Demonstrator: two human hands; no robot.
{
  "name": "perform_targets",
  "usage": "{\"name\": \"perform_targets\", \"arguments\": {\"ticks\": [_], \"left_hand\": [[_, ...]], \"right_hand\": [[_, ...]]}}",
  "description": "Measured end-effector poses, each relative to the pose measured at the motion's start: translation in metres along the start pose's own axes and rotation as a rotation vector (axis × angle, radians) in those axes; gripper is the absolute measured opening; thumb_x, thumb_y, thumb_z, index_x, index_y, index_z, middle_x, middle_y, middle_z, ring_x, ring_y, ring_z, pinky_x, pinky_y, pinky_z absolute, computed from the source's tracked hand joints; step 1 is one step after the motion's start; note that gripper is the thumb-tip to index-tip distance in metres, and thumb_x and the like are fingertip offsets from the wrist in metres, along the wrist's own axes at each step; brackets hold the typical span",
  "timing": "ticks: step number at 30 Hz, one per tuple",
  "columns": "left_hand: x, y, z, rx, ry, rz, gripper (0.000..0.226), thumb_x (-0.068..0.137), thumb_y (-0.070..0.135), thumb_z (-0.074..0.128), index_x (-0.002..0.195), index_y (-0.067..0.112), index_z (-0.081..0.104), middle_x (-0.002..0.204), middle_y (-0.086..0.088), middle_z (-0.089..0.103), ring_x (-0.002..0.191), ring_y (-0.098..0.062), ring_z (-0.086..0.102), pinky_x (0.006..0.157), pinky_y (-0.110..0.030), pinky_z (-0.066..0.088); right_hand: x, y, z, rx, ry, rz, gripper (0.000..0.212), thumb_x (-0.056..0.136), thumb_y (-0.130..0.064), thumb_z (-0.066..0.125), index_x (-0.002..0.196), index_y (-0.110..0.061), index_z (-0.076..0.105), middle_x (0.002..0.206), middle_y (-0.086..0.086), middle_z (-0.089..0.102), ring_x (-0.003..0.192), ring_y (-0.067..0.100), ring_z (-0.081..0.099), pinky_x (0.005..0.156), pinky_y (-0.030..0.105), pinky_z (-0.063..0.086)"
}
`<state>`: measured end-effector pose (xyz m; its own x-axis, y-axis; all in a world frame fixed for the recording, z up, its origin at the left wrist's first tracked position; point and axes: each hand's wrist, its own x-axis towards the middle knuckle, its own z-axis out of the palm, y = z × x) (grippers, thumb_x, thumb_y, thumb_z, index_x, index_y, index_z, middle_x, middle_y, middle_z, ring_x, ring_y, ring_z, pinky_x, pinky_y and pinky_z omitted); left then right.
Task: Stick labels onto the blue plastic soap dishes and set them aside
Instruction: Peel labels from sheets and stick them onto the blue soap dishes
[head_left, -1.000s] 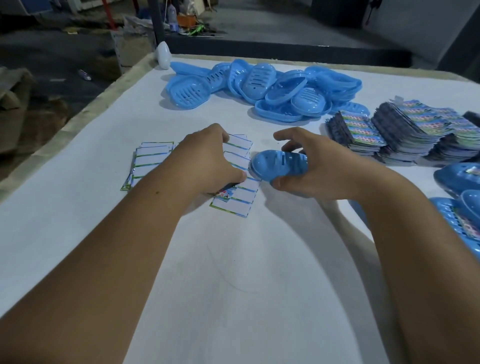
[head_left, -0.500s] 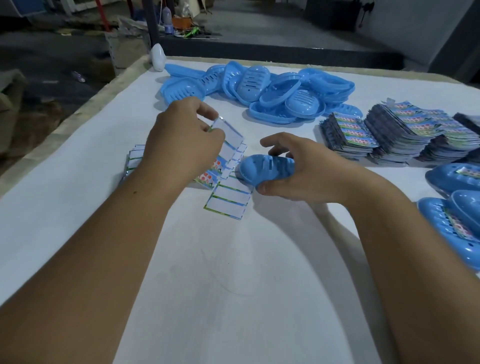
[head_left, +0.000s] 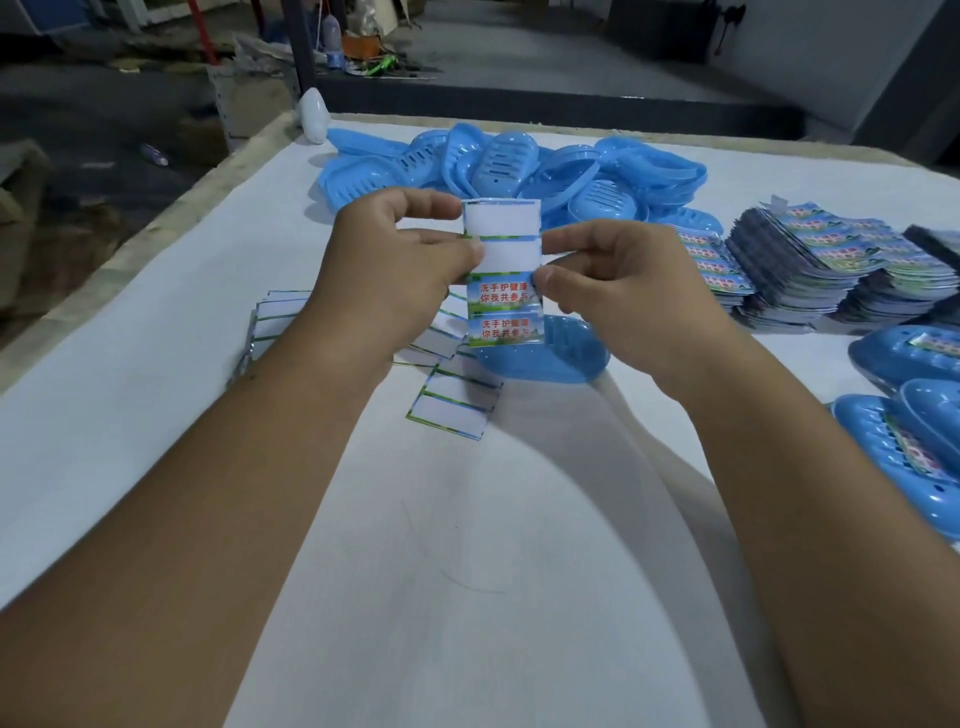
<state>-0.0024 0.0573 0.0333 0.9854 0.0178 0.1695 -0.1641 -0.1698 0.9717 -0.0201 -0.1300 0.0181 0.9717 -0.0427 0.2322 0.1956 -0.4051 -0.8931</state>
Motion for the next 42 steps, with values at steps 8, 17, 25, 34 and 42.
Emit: {"name": "perform_targets", "arguments": {"ticks": [8,17,25,34,42], "left_hand": [[-0.003,-0.004,0.0,0.15,-0.058,0.01,0.027,0.086,0.017,0.072,0.105,0.033,0.062,0.076,0.01,0.077,0.077,-0.003,0.073,0.072,-0.03,0.057],[-0.006,-0.001,0.001,0.179,-0.098,0.04,0.029,0.087,0.018,0.075,0.103,0.036,0.059,0.079,0.014,0.076,0.076,-0.001,0.071,0.058,-0.02,0.052],[-0.008,0.0,0.001,0.154,-0.098,0.056,0.028,0.088,0.019,0.076,0.104,0.033,0.059,0.076,0.013,0.076,0.076,-0.009,0.072,0.057,-0.024,0.055],[-0.011,-0.002,0.004,0.178,-0.117,0.106,0.028,0.086,0.018,0.077,0.101,0.033,0.058,0.075,0.013,0.076,0.074,-0.001,0.071,0.062,-0.017,0.052],[-0.014,-0.005,0.01,0.312,-0.102,0.217,0.023,0.086,0.015,0.074,0.098,0.028,0.059,0.075,0.012,0.075,0.077,-0.003,0.071,0.084,-0.037,0.058]], "right_hand": [[0.004,0.003,-0.003,-0.012,0.129,0.048,0.025,0.092,-0.022,0.075,0.113,-0.03,0.065,0.074,-0.014,0.075,0.059,0.001,0.059,0.061,0.028,0.051],[0.006,0.005,-0.003,-0.044,0.161,0.072,0.023,0.089,-0.025,0.078,0.108,-0.027,0.066,0.073,-0.011,0.074,0.055,-0.002,0.056,0.057,0.024,0.051],[-0.001,0.0,0.006,-0.128,0.039,-0.017,0.018,0.086,-0.03,0.081,0.074,-0.017,0.078,0.06,0.002,0.069,0.044,0.003,0.039,0.042,0.015,0.03],[-0.006,-0.006,0.009,-0.174,0.01,-0.066,0.035,0.086,-0.035,0.074,0.074,-0.002,0.075,0.053,0.01,0.04,0.048,0.013,0.023,0.041,0.02,0.02],[-0.01,-0.009,0.018,-0.291,0.083,-0.08,0.026,0.075,-0.037,0.065,0.062,-0.016,0.074,0.042,-0.001,0.041,0.043,0.01,0.029,0.047,0.023,0.027]]}}
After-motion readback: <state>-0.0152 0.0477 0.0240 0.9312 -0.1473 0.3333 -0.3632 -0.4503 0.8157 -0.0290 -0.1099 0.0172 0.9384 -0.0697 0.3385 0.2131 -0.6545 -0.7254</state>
